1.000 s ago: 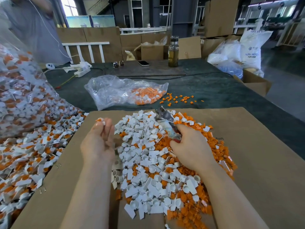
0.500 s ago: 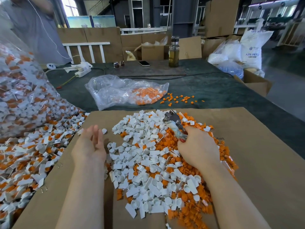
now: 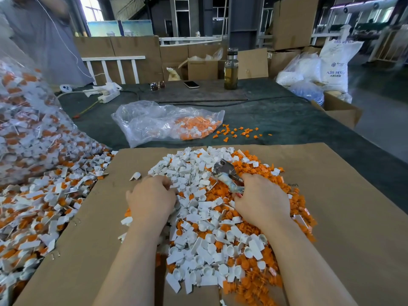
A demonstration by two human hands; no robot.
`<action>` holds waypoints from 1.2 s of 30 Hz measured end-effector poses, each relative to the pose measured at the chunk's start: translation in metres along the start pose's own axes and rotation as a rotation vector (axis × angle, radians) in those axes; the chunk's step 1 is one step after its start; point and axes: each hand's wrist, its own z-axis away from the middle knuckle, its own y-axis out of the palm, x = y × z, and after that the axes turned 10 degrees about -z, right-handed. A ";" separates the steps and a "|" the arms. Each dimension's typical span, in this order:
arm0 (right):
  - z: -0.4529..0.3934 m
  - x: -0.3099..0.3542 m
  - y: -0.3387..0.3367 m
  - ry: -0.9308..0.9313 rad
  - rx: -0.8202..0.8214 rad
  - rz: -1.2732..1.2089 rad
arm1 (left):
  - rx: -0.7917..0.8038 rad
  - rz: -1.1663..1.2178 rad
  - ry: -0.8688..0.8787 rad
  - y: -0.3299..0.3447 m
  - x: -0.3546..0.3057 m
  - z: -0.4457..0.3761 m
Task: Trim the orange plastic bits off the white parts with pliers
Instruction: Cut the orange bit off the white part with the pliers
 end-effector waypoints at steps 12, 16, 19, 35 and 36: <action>-0.001 0.001 0.000 -0.009 0.013 -0.006 | -0.106 0.410 0.070 -0.003 -0.014 0.007; -0.001 0.001 0.001 -0.021 0.003 -0.003 | -0.054 0.603 0.094 -0.001 -0.017 0.010; -0.001 0.002 0.001 -0.005 -0.014 -0.011 | -0.054 0.739 0.114 -0.002 -0.017 0.011; -0.006 0.004 -0.011 -0.027 -0.115 -0.602 | 0.102 0.955 0.357 -0.006 -0.037 0.026; -0.006 0.004 -0.011 -0.020 -0.120 -0.571 | 0.097 0.951 0.355 -0.005 -0.037 0.025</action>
